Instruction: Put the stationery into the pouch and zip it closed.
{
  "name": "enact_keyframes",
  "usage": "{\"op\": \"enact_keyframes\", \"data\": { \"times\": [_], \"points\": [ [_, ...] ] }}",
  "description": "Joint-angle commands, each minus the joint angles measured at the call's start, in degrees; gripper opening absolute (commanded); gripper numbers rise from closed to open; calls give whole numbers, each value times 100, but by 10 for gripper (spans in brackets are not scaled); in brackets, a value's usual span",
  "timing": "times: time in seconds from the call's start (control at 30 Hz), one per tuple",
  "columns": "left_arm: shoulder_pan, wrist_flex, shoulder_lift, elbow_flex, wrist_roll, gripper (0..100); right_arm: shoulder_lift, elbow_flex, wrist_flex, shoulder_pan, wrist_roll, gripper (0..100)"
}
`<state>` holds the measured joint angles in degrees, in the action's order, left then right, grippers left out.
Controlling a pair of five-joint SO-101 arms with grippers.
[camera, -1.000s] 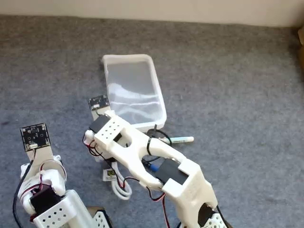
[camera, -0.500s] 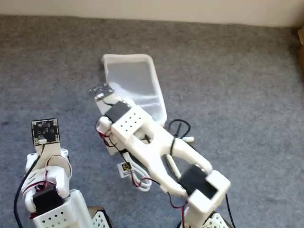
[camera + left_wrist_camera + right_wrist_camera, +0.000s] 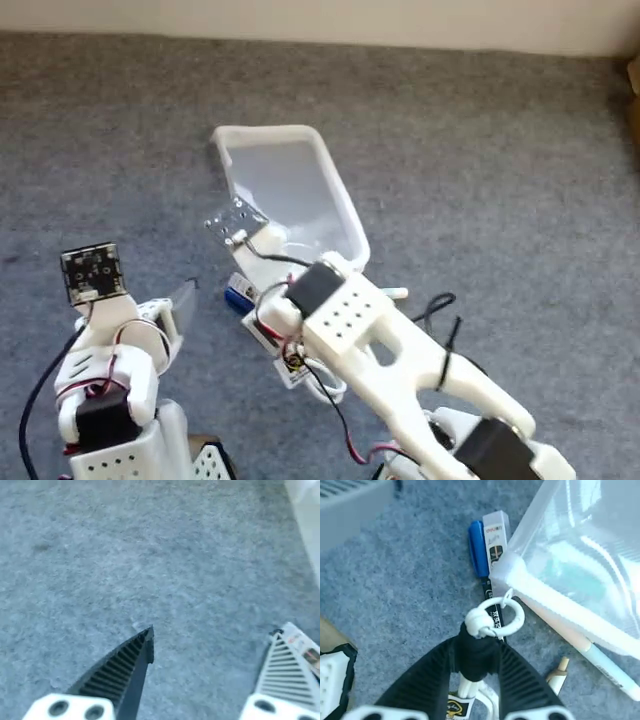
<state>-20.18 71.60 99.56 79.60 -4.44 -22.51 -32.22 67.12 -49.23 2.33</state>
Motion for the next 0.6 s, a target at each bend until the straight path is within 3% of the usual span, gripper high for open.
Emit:
{"op": "enact_keyframes", "data": {
  "times": [0.0,0.33,0.57],
  "points": [
    [585,202,22,-602,-70,340,-708,-189,-277,75,132,5],
    [1859,360,22,-892,-79,344,-1842,-602,-277,75,457,5],
    [2053,360,22,-875,-79,344,-2176,-611,-251,119,466,4]
  ]
}}
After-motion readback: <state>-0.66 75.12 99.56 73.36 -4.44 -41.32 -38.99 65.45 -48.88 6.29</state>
